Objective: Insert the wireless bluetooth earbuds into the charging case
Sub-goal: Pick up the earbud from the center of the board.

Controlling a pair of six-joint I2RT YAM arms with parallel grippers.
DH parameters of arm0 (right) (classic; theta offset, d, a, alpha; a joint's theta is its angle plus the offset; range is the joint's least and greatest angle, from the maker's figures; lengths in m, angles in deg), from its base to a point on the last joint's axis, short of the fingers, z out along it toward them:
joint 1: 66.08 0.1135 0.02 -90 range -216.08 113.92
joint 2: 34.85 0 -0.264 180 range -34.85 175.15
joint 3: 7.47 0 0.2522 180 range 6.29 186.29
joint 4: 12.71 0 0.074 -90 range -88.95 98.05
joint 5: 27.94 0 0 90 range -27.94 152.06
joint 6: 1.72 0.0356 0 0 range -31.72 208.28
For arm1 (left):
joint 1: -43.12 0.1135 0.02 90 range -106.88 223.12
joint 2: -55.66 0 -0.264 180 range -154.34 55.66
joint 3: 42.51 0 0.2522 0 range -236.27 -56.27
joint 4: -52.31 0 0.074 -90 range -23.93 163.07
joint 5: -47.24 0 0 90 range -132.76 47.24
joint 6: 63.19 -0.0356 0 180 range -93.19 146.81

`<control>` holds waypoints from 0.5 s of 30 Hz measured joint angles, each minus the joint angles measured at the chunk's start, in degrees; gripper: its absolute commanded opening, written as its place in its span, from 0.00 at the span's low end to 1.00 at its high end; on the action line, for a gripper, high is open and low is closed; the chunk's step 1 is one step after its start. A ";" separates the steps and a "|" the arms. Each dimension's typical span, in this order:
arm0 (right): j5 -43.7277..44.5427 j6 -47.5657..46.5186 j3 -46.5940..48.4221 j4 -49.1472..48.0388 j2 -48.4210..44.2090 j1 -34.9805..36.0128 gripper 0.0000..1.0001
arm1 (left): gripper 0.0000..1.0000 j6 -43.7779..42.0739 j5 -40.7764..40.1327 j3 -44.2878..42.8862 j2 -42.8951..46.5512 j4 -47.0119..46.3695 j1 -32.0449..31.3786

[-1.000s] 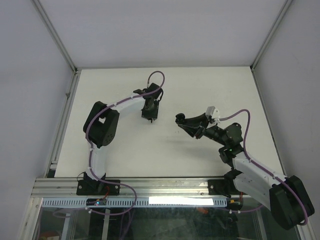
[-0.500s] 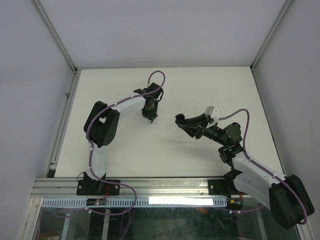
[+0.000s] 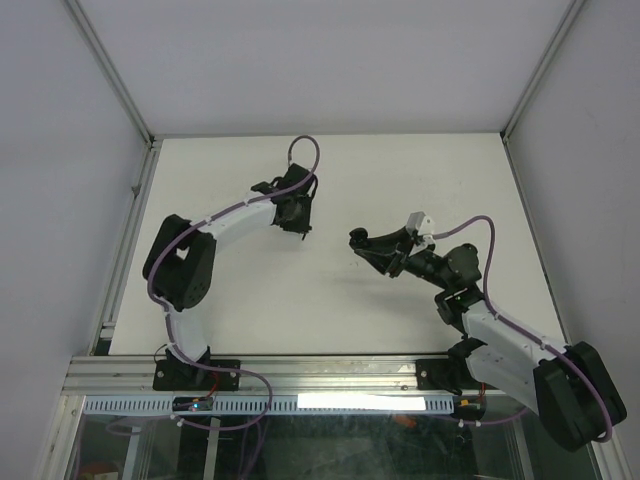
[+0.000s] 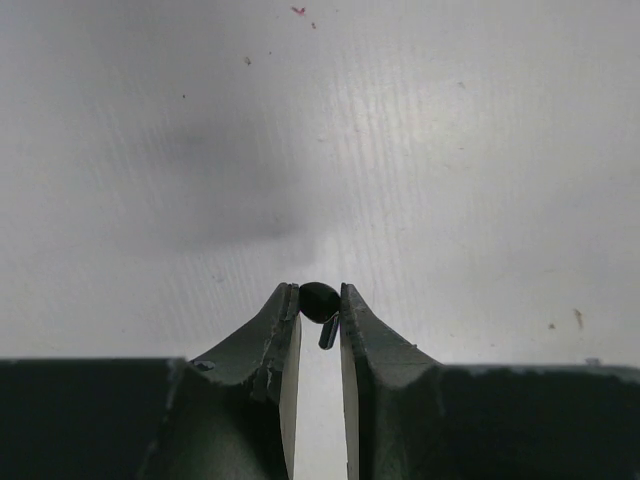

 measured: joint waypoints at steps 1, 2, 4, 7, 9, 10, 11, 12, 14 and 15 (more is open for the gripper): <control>0.00 0.00 0.00 -0.35 0.50 0.00 0.00 | 0.08 -0.02 0.35 0.92 1.75 -0.96 0.00; 0.00 0.00 0.00 -0.63 0.94 0.00 0.00 | 0.08 -0.04 0.83 1.90 3.69 -1.95 0.00; 0.00 0.02 0.11 -1.33 1.97 0.07 0.00 | 0.07 -0.11 1.53 3.67 8.13 -3.89 0.00; 0.02 0.04 0.46 -2.64 3.76 0.22 0.00 | 0.07 -0.20 3.08 6.08 15.23 -7.96 0.00; 0.00 0.02 0.94 -3.50 4.61 0.35 0.00 | 0.07 -0.20 4.42 7.37 19.34 -10.58 0.00; 0.02 0.04 1.31 -3.96 5.03 0.39 0.00 | 0.08 -0.22 5.16 7.89 21.20 -11.78 0.00; 0.02 0.04 1.64 -4.44 5.40 0.44 0.00 | 0.08 -0.24 6.10 8.46 23.08 -13.25 0.00; 0.02 0.02 1.99 -5.03 5.81 0.44 0.00 | 0.09 -0.22 7.19 9.03 24.70 -14.58 0.00; 0.02 0.04 2.60 -6.54 6.64 0.48 0.00 | 0.09 -0.26 9.25 10.49 27.67 -17.38 0.00; 0.02 0.09 2.86 -7.10 7.02 0.50 0.00 | 0.09 -0.31 10.56 11.47 29.33 -18.91 0.00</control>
